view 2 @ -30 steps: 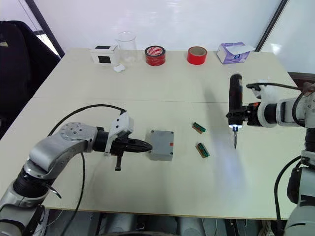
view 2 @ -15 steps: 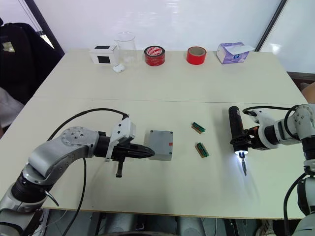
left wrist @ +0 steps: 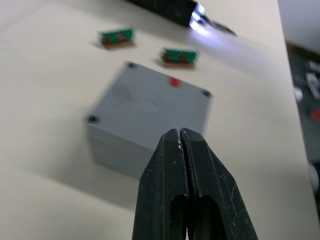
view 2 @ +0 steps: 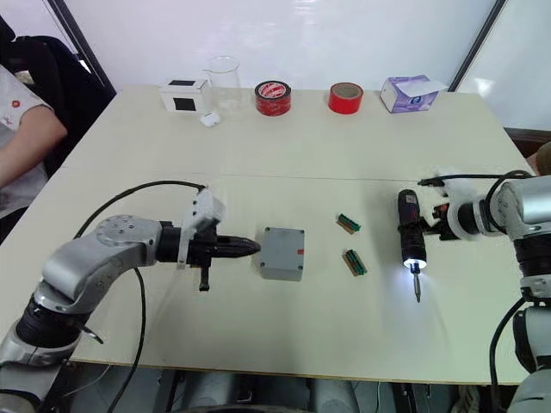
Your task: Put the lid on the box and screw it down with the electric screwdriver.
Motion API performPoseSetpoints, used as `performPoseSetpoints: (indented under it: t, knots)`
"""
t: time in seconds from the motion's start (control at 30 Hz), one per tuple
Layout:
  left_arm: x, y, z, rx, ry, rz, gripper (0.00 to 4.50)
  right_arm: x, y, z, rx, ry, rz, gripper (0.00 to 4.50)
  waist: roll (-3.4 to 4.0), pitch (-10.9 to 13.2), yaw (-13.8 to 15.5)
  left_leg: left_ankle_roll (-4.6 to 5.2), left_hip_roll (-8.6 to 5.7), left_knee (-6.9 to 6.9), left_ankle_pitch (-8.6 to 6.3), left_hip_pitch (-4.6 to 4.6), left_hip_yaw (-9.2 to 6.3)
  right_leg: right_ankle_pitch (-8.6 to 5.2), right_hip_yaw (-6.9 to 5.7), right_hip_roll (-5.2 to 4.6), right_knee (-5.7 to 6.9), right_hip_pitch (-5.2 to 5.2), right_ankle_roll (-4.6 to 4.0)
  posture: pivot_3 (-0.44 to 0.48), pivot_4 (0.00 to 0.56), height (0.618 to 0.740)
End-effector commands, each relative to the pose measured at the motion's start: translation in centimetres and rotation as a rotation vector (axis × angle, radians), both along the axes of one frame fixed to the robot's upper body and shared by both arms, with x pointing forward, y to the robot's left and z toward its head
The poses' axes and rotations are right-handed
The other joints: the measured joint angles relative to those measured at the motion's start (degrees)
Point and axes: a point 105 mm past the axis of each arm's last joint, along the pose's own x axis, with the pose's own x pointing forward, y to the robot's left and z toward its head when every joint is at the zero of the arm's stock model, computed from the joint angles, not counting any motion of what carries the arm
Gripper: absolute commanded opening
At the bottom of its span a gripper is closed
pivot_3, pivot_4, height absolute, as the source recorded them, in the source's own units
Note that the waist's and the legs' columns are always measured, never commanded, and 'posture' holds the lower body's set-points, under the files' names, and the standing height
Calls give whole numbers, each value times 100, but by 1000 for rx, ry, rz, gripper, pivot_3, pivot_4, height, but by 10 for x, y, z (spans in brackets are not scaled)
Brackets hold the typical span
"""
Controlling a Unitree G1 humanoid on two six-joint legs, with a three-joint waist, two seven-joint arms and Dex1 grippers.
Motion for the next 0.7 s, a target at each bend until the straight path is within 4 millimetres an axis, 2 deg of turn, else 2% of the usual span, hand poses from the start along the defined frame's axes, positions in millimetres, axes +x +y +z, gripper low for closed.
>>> performPoseSetpoints:
  t: [0.03, 0.1, 0.17, 0.23, 0.33, 0.4, 0.5, 0.7]
  knots:
    - [-1, 34, -4, 49, 32, 89, 0, 7, 16, 55, -80, -305, 217, 4474, 2, 2, -42, 0, 2, -2, 0, 0, 0, 0, 0, 1, 1, -3, 1, 0, 150, 740]
    - [-5, 56, -23, 180, 35, 118, 0, -5, 33, 54, -62, -359, 357, 4474, 0, 2, -86, 0, 10, -13, 0, 1, -4, -6, -3, 11, 1, -5, 5, 0, 150, 740]
    - [-8, 72, -29, 190, 75, 166, 0, -25, 49, 45, -4, -338, 467, 4474, 0, 2, -72, -1, 11, -18, 0, 1, -8, -9, -6, 13, 1, -5, 3, 0, 150, 740]
    - [-19, 77, -30, 160, 115, 168, 0, -46, 59, 28, 21, -287, 540, 4474, 0, 2, -56, -2, 16, -12, 1, 0, -9, -9, -10, 5, 3, -2, 3, 0, 150, 740]
    - [-36, 69, -28, 158, 133, 118, 0, -76, 64, -3, -7, -192, 664, 4474, -2, 3, 28, -4, 19, -1, 2, 4, -9, -7, -7, -8, 5, 9, 2, 0, 150, 740]
    - [-44, 61, -26, 144, 145, 99, 0, -100, 71, -17, 33, -128, 748, 4474, -3, 3, 58, -5, 11, 0, 2, 3, -9, -11, -6, -18, -1, 15, -4, 0, 150, 740]
    - [-56, 54, -26, 136, 172, 73, 0, -117, 84, -21, 130, -99, 776, 4474, -4, 3, 12, -5, 7, 6, 2, 9, -7, -10, -3, -21, 2, 22, -3, 0, 150, 740]
    - [-84, 43, -43, 131, 269, 28, 0, -140, 97, -37, 234, -17, 769, 4474, -11, 4, -1, -7, 16, 4, 3, 35, -4, -19, 2, 3, 16, 29, -19, 0, 150, 740]
